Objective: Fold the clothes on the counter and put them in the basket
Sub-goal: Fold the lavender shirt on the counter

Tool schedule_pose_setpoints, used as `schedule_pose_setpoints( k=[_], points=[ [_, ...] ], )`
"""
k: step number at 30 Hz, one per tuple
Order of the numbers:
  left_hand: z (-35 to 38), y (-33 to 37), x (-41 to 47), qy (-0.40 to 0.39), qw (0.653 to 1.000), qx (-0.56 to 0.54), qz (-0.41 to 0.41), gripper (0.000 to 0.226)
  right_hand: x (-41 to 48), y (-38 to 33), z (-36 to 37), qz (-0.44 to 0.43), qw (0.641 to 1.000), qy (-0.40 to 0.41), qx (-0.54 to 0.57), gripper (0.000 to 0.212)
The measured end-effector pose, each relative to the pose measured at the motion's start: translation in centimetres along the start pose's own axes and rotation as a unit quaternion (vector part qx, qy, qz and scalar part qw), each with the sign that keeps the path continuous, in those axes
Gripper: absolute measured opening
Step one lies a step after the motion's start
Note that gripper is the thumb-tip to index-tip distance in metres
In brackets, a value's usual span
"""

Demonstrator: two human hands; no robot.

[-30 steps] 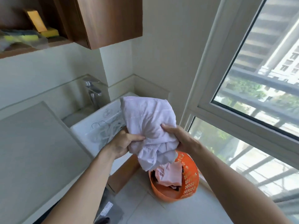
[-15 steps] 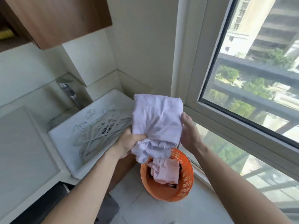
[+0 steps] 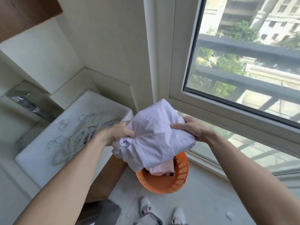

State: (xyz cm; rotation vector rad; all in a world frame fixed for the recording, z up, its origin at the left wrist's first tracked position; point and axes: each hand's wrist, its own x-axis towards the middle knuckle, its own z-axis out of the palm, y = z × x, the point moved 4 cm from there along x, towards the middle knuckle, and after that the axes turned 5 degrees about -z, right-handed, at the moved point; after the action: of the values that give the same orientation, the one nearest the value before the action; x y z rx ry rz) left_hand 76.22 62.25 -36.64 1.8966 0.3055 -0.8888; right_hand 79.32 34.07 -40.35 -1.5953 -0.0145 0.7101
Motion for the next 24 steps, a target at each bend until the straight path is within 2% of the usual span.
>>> schedule_pose_setpoints(
  k=[1, 3, 5, 8, 12, 16, 20, 24],
  points=[
    [0.3, -0.5, 0.8, -0.022, 1.000, -0.017, -0.006, 0.027, -0.1, 0.7, -0.2, -0.009, 1.000, 0.024, 0.011, 0.041],
    [1.2, -1.7, 2.7, -0.052, 0.997, -0.055, -0.014, 0.021, 0.1, 3.1, -0.7, -0.015, 0.995, 0.084, 0.041, 0.031],
    [2.1, -3.4, 4.9, -0.047, 0.996, -0.065, -0.023, 0.013, 0.6, 6.3, -0.8, -0.013, 0.990, 0.122, 0.075, 0.032],
    [3.3, -7.4, 9.8, -0.022, 0.998, -0.043, -0.045, 0.020, 2.4, 12.5, -0.6, 0.014, 0.984, 0.162, 0.074, 0.032],
    [6.2, -13.6, 18.3, -0.008, 0.998, 0.025, -0.061, 0.020, 7.1, 24.0, -0.4, 0.039, 0.980, 0.186, 0.065, 0.038],
    [9.5, -20.3, 28.5, 0.010, 0.994, 0.091, -0.056, 0.015, 13.8, 37.2, -0.7, 0.040, 0.975, 0.211, 0.065, 0.033],
    [11.8, -29.5, 40.4, 0.037, 0.990, 0.123, -0.055, 0.030, 21.5, 49.5, -1.1, 0.040, 0.966, 0.252, 0.048, 0.023],
    [13.5, -36.7, 50.7, 0.052, 0.982, 0.171, -0.053, 0.030, 28.6, 59.5, -1.1, 0.040, 0.959, 0.270, 0.072, 0.033]
  ],
)
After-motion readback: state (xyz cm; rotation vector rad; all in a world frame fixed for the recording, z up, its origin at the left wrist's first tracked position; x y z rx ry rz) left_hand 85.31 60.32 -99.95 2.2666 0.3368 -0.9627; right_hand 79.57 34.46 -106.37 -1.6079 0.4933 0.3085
